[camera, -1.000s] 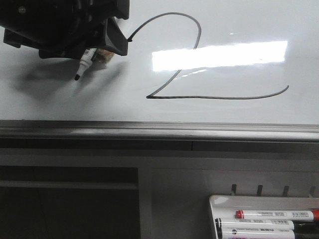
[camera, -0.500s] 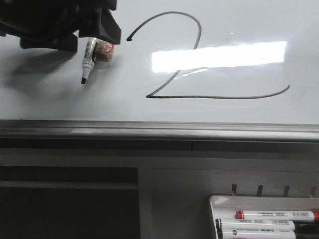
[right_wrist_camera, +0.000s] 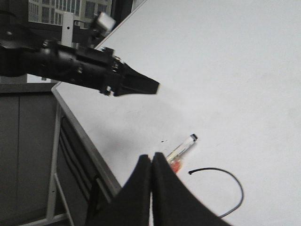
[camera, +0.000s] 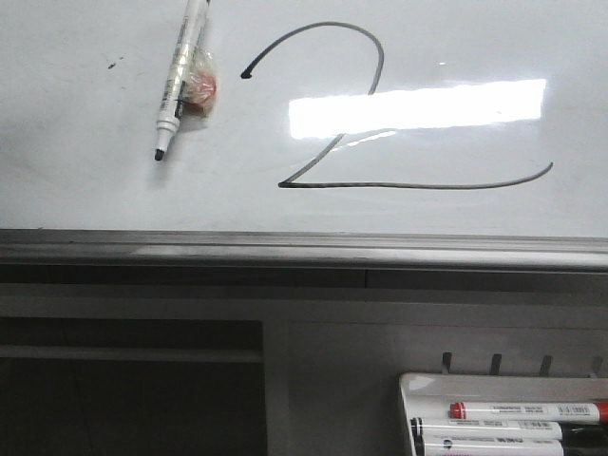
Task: Write number 2 on whiteboard
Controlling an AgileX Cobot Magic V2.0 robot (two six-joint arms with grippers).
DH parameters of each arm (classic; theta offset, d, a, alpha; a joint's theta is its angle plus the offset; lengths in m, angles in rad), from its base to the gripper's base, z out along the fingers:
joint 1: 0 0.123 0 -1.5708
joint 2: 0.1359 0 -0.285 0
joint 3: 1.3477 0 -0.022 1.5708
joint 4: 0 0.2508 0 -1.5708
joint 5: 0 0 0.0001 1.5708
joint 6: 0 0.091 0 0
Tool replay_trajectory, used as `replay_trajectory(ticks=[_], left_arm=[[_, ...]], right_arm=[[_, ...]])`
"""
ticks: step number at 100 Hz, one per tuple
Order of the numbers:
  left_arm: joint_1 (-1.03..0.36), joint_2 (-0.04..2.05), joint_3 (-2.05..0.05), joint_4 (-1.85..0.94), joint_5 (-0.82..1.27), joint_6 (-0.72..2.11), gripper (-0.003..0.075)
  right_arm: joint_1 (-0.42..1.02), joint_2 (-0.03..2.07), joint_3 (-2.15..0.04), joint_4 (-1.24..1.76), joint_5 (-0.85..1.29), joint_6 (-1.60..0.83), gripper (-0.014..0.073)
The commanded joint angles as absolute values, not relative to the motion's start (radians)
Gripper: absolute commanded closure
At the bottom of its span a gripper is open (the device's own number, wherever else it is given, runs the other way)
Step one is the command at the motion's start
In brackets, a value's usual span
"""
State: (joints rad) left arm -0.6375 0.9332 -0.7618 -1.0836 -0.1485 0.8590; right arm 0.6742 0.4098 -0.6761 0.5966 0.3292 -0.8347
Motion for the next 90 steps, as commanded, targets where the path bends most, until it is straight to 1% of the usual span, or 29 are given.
replay_trajectory(ticks=[1,11,16,19,28,39,55,81,90], left_arm=[[-0.638,0.757,-0.738,-1.072,-0.160,0.912,0.0491],[-0.638,0.579,-0.663,-1.056,-0.081,0.944,0.0616],[-0.638,0.491,-0.623,-1.032,-0.044,0.944,0.0706],[-0.638,0.463,-0.602,-1.011,-0.021,0.944,0.0741],[-0.638,0.371,-0.543,-0.969,0.044,0.944,0.0741],[-0.638,0.332,-0.494,-0.968,0.092,0.944,0.0741],[-0.638,0.328,-0.470,-0.968,0.114,0.942,0.0741],[-0.638,0.328,-0.470,-0.985,0.254,0.942,0.0741],[-0.638,0.328,-0.470,-0.985,0.264,0.942,0.0741]], right_arm=[[0.665,0.330,-0.660,0.545,0.265,-0.836,0.0672],[0.662,0.223,-0.574,0.539,0.240,-0.836,0.0672],[0.662,0.170,-0.522,0.539,0.224,-0.836,0.0672],[0.662,0.147,-0.484,0.539,0.214,-0.836,0.0672],[0.662,0.092,-0.402,0.539,0.178,-0.836,0.0672],[0.662,0.060,-0.350,0.539,0.173,-0.836,0.0672],[0.662,0.058,-0.346,0.541,0.187,-0.836,0.0672],[0.662,0.058,-0.346,0.541,0.187,-0.836,0.0672],[0.662,0.058,-0.346,0.541,0.187,-0.836,0.0672]])
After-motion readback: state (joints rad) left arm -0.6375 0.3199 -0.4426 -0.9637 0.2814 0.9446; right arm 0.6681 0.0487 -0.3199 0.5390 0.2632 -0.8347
